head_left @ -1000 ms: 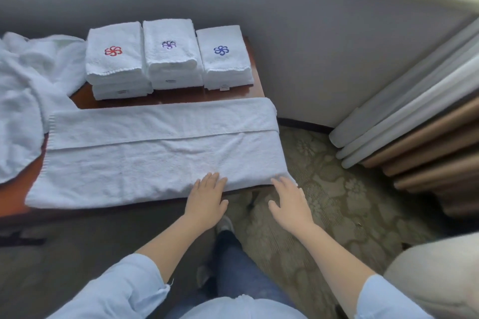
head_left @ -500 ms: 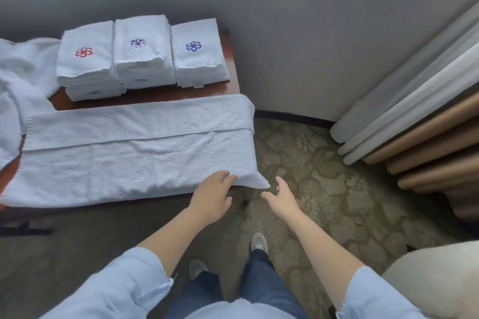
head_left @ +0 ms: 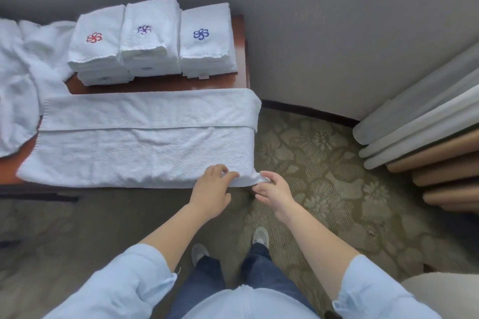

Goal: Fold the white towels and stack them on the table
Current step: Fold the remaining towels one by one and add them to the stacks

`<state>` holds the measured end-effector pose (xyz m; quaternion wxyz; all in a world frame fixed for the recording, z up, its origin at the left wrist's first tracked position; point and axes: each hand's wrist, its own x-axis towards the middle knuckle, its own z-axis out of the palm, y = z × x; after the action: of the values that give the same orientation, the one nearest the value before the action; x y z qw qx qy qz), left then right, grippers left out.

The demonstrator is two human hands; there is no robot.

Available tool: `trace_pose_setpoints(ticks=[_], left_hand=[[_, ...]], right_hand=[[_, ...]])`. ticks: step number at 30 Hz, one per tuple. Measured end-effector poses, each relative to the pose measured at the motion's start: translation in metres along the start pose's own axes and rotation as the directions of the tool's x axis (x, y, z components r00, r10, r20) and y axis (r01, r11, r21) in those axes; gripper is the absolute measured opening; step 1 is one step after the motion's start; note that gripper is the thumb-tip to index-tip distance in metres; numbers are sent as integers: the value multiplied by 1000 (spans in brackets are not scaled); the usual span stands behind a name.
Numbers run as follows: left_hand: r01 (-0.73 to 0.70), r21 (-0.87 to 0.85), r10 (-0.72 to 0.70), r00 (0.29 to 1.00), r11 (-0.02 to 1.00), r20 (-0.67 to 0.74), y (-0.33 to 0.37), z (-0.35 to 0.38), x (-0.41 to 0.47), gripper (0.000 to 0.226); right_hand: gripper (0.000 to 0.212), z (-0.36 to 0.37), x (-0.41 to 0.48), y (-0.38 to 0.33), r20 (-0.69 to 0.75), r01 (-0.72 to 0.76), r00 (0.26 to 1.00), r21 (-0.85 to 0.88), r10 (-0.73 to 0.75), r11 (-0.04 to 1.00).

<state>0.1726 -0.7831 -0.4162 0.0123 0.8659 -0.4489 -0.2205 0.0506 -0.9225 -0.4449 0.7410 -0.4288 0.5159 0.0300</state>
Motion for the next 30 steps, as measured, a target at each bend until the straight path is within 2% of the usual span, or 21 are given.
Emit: trace_pose_setpoints(ticks=[2,4,6,9,12,17,20,23,28,30], left_hand=[[13,-4,-13,1000,1000,-2,2,0,1,53],[23,-6,-23,1000,1000,4,4,0,1,53],[21,-10,-21,1000,1000,8,5,0,2,53],[17,-23,-17,1000,1000,9,2,0,3,52],[19,-25,-19,1000,999,-12,1,1,5,50],[48,-25,-49,997,999,-51,4,6,6,49],[44,-8,-45,997,999,-60,3,9,6,50],[48,3,-48,997,999,-64,4,11,6,51],[79,22,-77,994,997,-82,7,14,9,51],[93,28,-90,992,995,-91,8,16,10,51]], right_hand=[[44,-1,-2,-5,-26,94,995,-191,-101,977],[42,-2,-3,-9,-1,181,979,-442,-203,878],[43,-4,-3,-11,-27,180,974,-522,-227,833],[46,-7,3,-10,-91,113,978,-527,-189,842],[47,-5,9,-5,-41,61,995,-463,-91,884],[52,-3,10,1,25,-45,999,-84,47,995],[37,-3,10,0,15,-37,999,88,36,995],[23,-5,6,-2,-17,38,999,44,-38,998],[19,-11,-6,-11,82,141,989,-279,-123,950],[19,-12,-11,-18,79,185,983,-323,-168,928]])
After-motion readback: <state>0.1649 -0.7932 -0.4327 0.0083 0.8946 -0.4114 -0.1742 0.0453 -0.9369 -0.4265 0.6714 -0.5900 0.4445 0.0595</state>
